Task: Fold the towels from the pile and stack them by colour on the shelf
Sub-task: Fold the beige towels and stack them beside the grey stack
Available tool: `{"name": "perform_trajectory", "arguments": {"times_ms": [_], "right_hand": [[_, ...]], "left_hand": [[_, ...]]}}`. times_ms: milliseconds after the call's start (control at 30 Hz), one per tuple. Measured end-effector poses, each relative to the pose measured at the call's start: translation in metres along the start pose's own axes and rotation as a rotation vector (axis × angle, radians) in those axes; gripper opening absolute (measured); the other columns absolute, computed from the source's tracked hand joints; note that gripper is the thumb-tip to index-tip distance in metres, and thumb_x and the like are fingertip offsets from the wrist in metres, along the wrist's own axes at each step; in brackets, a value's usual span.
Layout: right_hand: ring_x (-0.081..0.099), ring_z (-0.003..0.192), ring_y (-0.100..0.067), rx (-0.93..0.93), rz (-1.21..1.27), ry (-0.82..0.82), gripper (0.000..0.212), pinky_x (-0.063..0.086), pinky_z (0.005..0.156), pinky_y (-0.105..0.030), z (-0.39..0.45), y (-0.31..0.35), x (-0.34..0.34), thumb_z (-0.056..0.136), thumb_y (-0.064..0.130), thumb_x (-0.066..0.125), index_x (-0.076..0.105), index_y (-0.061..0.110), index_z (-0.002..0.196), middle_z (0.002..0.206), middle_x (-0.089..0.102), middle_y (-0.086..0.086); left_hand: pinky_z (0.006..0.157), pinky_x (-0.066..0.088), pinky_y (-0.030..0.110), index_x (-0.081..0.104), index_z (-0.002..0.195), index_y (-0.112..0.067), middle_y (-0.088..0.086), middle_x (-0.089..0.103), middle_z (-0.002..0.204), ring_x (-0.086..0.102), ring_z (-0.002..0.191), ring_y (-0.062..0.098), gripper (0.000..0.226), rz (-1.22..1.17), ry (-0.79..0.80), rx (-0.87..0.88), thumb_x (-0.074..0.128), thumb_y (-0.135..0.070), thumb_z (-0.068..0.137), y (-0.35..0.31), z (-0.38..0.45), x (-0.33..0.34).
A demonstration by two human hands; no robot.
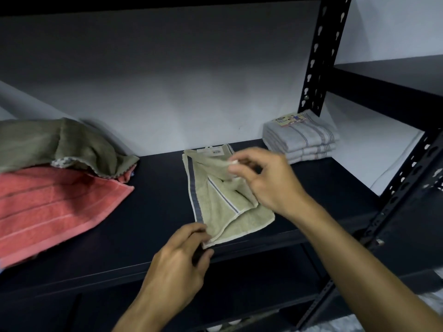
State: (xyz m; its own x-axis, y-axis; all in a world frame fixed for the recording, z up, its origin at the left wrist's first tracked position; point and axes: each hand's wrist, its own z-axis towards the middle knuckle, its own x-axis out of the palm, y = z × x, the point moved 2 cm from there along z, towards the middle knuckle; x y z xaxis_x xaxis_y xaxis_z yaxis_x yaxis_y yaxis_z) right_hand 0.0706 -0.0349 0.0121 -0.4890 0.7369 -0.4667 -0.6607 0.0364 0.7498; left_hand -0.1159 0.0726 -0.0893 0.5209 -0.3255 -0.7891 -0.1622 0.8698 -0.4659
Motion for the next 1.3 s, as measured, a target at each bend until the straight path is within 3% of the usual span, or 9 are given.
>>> {"name": "perform_trajectory", "arguments": {"times_ms": [167, 300, 433, 633, 800, 933, 1067, 1167, 1300], "right_hand": [[0.055, 0.094, -0.003, -0.155, -0.242, 0.201, 0.022, 0.045, 0.081, -0.023, -0.03, -0.011, 0.042, 0.096, 0.017, 0.057, 0.072, 0.025, 0.11, 0.097, 0.062, 0.016], [0.058, 0.089, -0.011, -0.291, -0.405, 0.105, 0.019, 0.053, 0.061, -0.033, -0.058, -0.02, 0.063, 0.091, 0.02, 0.061, 0.07, 0.022, 0.107, 0.093, 0.068, 0.012], [0.057, 0.083, -0.011, -0.347, -0.451, 0.063, 0.013, 0.051, 0.048, -0.031, -0.077, -0.025, 0.076, 0.088, 0.018, 0.065, 0.071, 0.021, 0.098, 0.087, 0.066, 0.011], [0.057, 0.086, -0.01, -0.382, -0.377, 0.007, 0.011, 0.052, 0.058, -0.028, -0.089, -0.03, 0.077, 0.09, 0.014, 0.065, 0.073, 0.017, 0.097, 0.091, 0.065, 0.009], [0.059, 0.089, -0.009, -0.389, -0.292, -0.098, 0.011, 0.052, 0.065, -0.025, -0.09, -0.029, 0.076, 0.089, 0.008, 0.067, 0.073, 0.011, 0.097, 0.093, 0.066, 0.006], [0.061, 0.088, -0.011, -0.422, -0.24, -0.178, 0.012, 0.052, 0.069, -0.024, -0.087, -0.023, 0.077, 0.088, 0.004, 0.068, 0.074, 0.007, 0.098, 0.093, 0.068, 0.003], [0.059, 0.087, -0.011, -0.476, -0.294, -0.089, 0.014, 0.052, 0.066, -0.024, -0.089, -0.027, 0.08, 0.087, 0.001, 0.068, 0.073, 0.008, 0.098, 0.093, 0.067, 0.004], [0.056, 0.087, -0.011, -0.482, -0.368, 0.029, 0.019, 0.051, 0.062, -0.025, -0.093, -0.036, 0.083, 0.085, -0.001, 0.067, 0.072, 0.011, 0.1, 0.095, 0.066, 0.006], [0.056, 0.091, -0.01, -0.46, -0.379, 0.071, 0.018, 0.052, 0.061, -0.026, -0.094, -0.036, 0.082, 0.089, 0.005, 0.064, 0.07, 0.011, 0.105, 0.099, 0.064, 0.007]], "left_hand": [[0.091, 0.054, 0.026, 0.07, 0.113, -0.026, -0.024, 0.058, 0.119, 0.058, 0.107, -0.003, 0.027, -0.058, 0.016, -0.035, 0.071, -0.035, 0.087, 0.004, 0.003, -0.007], [0.095, 0.052, 0.025, 0.066, 0.119, -0.027, -0.024, 0.058, 0.122, 0.059, 0.109, -0.003, 0.03, -0.044, 0.057, -0.04, 0.069, -0.032, 0.09, 0.005, 0.001, -0.011], [0.095, 0.051, 0.021, 0.059, 0.115, -0.029, -0.023, 0.057, 0.122, 0.059, 0.111, -0.002, 0.027, -0.059, 0.071, -0.056, 0.068, -0.03, 0.09, 0.005, -0.006, -0.009], [0.093, 0.052, 0.021, 0.041, 0.104, -0.043, -0.029, 0.053, 0.116, 0.058, 0.114, -0.005, 0.037, -0.137, 0.069, -0.094, 0.071, -0.029, 0.088, 0.007, -0.01, -0.009], [0.089, 0.054, 0.023, 0.032, 0.114, -0.042, -0.013, 0.058, 0.122, 0.06, 0.111, 0.001, 0.044, -0.043, 0.075, -0.072, 0.068, -0.036, 0.09, 0.001, -0.011, -0.009], [0.097, 0.049, 0.019, 0.024, 0.122, -0.039, -0.01, 0.053, 0.135, 0.053, 0.121, -0.001, 0.05, -0.042, 0.106, -0.092, 0.065, -0.037, 0.092, -0.003, -0.01, -0.01], [0.101, 0.043, 0.013, 0.018, 0.119, -0.051, -0.014, 0.047, 0.138, 0.047, 0.124, -0.006, 0.061, -0.125, 0.139, -0.137, 0.068, -0.032, 0.091, -0.004, -0.01, -0.011], [0.099, 0.04, 0.007, 0.011, 0.11, -0.064, -0.025, 0.041, 0.129, 0.046, 0.122, -0.008, 0.071, -0.184, 0.135, -0.176, 0.07, -0.03, 0.089, -0.004, -0.01, -0.011], [0.094, 0.042, 0.006, 0.016, 0.121, -0.058, -0.031, 0.04, 0.123, 0.047, 0.118, -0.01, 0.07, -0.241, 0.098, -0.219, 0.071, -0.03, 0.088, -0.003, -0.012, -0.009]]}}
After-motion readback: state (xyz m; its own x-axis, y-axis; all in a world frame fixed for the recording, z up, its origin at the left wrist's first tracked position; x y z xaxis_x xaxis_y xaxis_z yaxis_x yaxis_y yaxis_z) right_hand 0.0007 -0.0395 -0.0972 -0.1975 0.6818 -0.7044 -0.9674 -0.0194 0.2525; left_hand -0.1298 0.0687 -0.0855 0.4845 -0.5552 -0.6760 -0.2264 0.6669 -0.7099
